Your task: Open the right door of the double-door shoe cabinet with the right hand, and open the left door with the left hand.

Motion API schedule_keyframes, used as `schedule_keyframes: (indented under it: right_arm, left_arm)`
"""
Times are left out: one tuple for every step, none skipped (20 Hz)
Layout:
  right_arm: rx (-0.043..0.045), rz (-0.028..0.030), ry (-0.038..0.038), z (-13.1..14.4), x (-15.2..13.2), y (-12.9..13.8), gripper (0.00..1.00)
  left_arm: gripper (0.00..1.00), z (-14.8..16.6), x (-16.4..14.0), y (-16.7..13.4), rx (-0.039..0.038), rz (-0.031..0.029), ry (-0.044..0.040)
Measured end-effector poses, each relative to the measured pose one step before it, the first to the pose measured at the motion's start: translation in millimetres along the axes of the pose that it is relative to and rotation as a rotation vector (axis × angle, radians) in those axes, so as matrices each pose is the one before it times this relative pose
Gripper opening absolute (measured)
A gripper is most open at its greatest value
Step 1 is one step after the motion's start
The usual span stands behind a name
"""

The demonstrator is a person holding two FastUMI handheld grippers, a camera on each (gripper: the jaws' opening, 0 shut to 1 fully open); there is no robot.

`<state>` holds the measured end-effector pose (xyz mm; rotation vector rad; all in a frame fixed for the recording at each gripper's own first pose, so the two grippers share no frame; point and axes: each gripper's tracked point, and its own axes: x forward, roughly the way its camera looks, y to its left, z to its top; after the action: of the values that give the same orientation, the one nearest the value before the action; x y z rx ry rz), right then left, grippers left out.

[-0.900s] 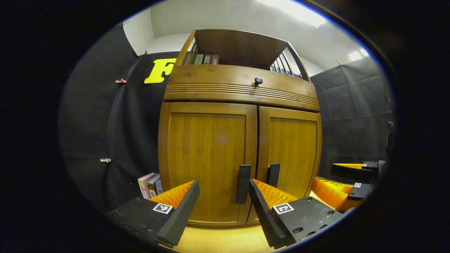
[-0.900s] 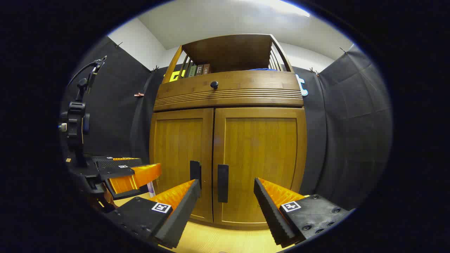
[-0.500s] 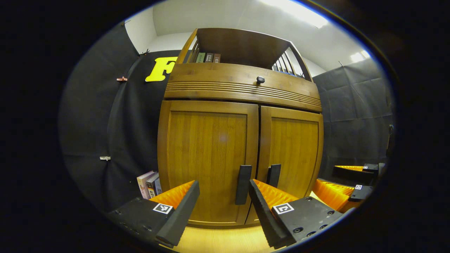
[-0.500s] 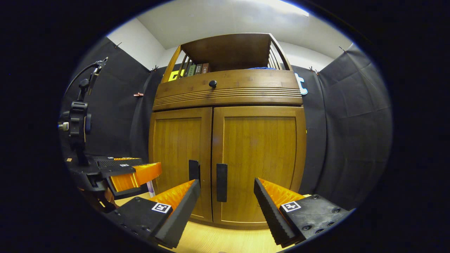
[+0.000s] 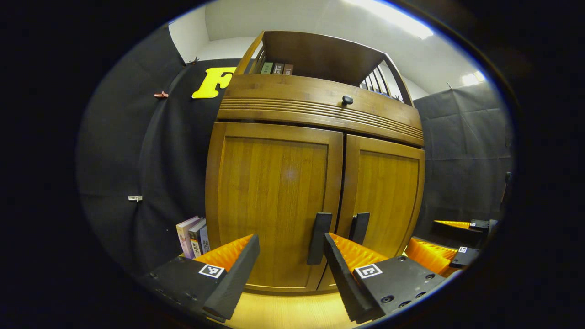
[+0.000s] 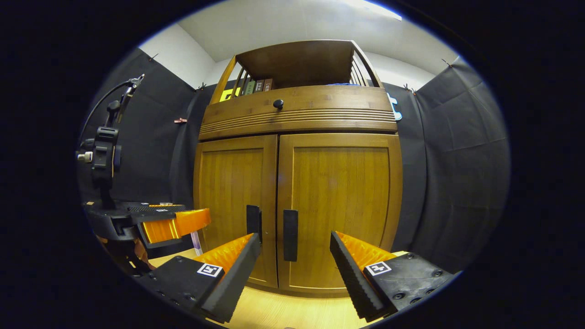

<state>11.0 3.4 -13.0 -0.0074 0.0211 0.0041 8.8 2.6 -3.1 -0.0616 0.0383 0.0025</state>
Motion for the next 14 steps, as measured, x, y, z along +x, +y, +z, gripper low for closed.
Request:
schedule_keyframes:
  right_arm:
    - [-0.00294,-0.00042,0.00207,-1.21,0.89,1.31,0.97]
    - [-0.00157,0.00091,0.00268,-1.04,0.52,0.76,0.97]
    - [-0.00092,0.00017,0.00221,-0.82,0.15,0.31,0.97]
    - [-0.00096,-0.00061,0.00152,-0.89,0.99,0.48,0.98]
    - [-0.0017,-0.00092,0.00107,-0.26,-0.43,-0.32,0.98]
    - [-0.00138,-0.00177,0.0011,-0.22,0.37,0.39,0.99]
    - [0.00013,-0.00068,0.0001,-0.97,1.14,0.37,0.98]
    - [0.0015,0.00006,0.00008,-0.27,0.31,0.74,0.99]
    - [0.00177,-0.00086,-0.00128,0.79,0.45,0.04,0.99]
    - [0.00103,-0.00176,-0.00119,0.81,1.11,0.42,0.98]
    - [-0.0006,-0.00152,-0.0003,-0.73,1.52,0.44,0.98]
    - [-0.00179,-0.00301,0.0005,-0.95,1.35,0.08,0.99]
    - [-0.00374,-0.00346,0.00056,-0.14,2.0,0.36,0.97]
    - [-0.00147,-0.00324,0.00078,-0.82,0.67,-0.36,0.97]
  left_arm:
    - [0.88,0.9,-0.42,0.17,-0.00084,-0.00009,-0.00188]
    - [0.88,0.11,0.03,-0.16,-0.00071,-0.00056,-0.00116]
    - [0.88,1.15,-0.43,-0.05,-0.00047,-0.00205,-0.00161]
    - [0.88,-0.02,-0.12,0.16,-0.00154,-0.00156,-0.00179]
    - [0.88,0.68,-0.25,-0.4,-0.0017,-0.00255,-0.00141]
    - [0.84,0.04,-0.19,0.07,0.00001,-0.00149,-0.00123]
    - [0.84,0.81,0.12,-0.02,0.00221,-0.00143,-0.00173]
    - [0.84,-0.31,-0.34,0.0,0.0041,-0.0006,-0.00083]
    - [0.84,0.49,-0.15,0.41,0.00398,-0.00177,-0.0018]
    - [0.88,-0.52,-0.01,-0.23,0.00443,-0.00293,-0.00067]
    - [0.88,0.04,0.05,-0.04,0.00391,-0.00378,0.00027]
    - [0.84,-0.34,0.02,-0.28,0.00408,-0.00472,0.00068]
    - [0.88,0.17,0.05,0.41,0.00211,-0.00097,0.00016]
    - [0.88,-0.59,-0.29,-0.37,-0.00023,-0.00095,-0.00192]
